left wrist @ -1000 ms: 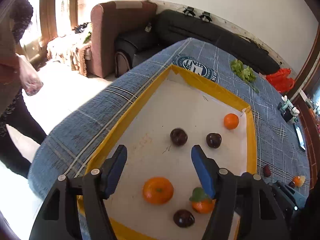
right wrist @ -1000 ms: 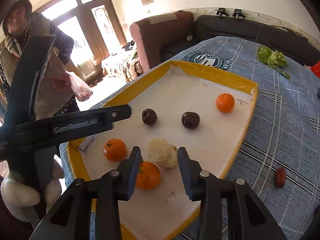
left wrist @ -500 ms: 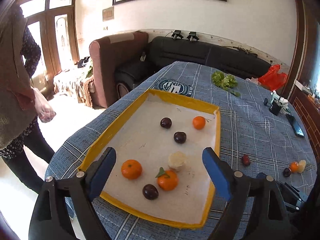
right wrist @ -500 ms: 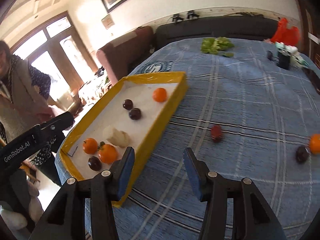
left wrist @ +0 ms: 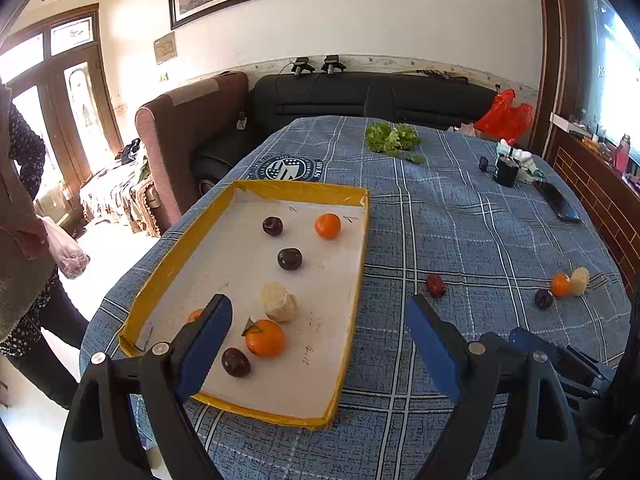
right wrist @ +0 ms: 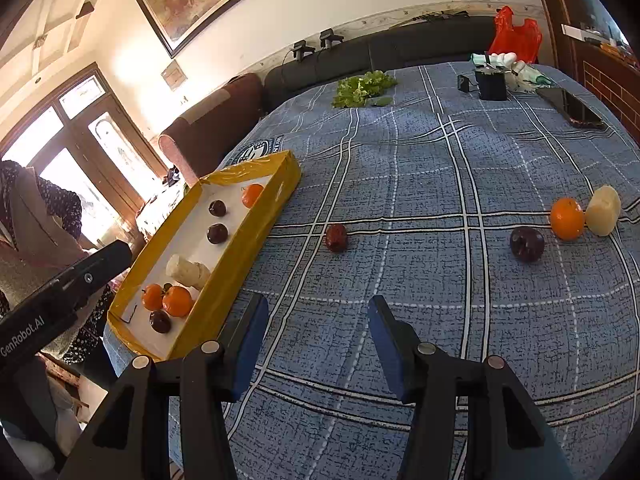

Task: Organize fruits
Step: 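Withdraw both open grippers from the tray toward the remaining fruits, then grasp the red date with the left gripper while the right grasps a dark plum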

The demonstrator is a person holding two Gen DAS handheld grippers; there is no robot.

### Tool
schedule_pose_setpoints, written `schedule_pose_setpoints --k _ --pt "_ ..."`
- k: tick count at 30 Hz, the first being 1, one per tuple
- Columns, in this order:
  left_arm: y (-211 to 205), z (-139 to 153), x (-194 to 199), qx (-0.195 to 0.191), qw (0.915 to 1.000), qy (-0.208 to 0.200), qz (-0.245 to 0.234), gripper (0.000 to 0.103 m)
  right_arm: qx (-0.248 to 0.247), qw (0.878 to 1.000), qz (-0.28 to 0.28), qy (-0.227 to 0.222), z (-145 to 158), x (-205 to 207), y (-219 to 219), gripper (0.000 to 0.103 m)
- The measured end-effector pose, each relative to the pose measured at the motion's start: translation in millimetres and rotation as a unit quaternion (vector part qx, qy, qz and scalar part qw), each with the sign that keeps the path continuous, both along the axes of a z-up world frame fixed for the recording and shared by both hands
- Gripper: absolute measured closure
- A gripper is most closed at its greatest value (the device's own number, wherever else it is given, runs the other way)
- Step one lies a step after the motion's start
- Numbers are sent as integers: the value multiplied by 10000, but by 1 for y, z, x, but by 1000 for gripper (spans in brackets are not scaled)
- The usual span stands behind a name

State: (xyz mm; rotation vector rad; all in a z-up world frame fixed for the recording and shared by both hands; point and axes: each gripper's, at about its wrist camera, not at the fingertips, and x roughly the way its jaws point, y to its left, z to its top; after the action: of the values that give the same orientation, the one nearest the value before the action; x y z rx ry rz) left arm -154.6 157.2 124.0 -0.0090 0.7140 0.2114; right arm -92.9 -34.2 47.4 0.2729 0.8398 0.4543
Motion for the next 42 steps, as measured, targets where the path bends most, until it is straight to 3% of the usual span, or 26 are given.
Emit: schedule_pose_setpoints --k 9,15,21,29,35,39,41,42 --pt "-3 -8 8 -35 9999 141 -80 15 39 9999 -88 54 -6 5 -13 46" --pt "13 -17 15 -668 9974 247 -143 15 -12 9971 -764 2 -6 10 -74 46" --pt "3 -38 30 -1196 9900 521 -541 15 -92 9887 -1458 333 -21 14 -131 46" --pt "-24 -56 39 -1317 9824 789 -1064 15 -715 9892 -1236 337 -24 49 -112 46" --pt "-33 -58 53 -1304 9805 866 -1188 15 -813 9884 -1161 547 -34 79 -101 46" --pt "-40 -63 69 -1291 9793 889 -1280 16 -879 9895 -1059 437 -36 84 -93 46" --pt "-47 -66 79 -1215 9795 894 -1338 18 -927 9893 -1064 364 -36 83 -91 47" --pt "-50 -68 85 -1152 9799 899 -1359 26 -954 9891 -1070 340 -37 83 -90 49"
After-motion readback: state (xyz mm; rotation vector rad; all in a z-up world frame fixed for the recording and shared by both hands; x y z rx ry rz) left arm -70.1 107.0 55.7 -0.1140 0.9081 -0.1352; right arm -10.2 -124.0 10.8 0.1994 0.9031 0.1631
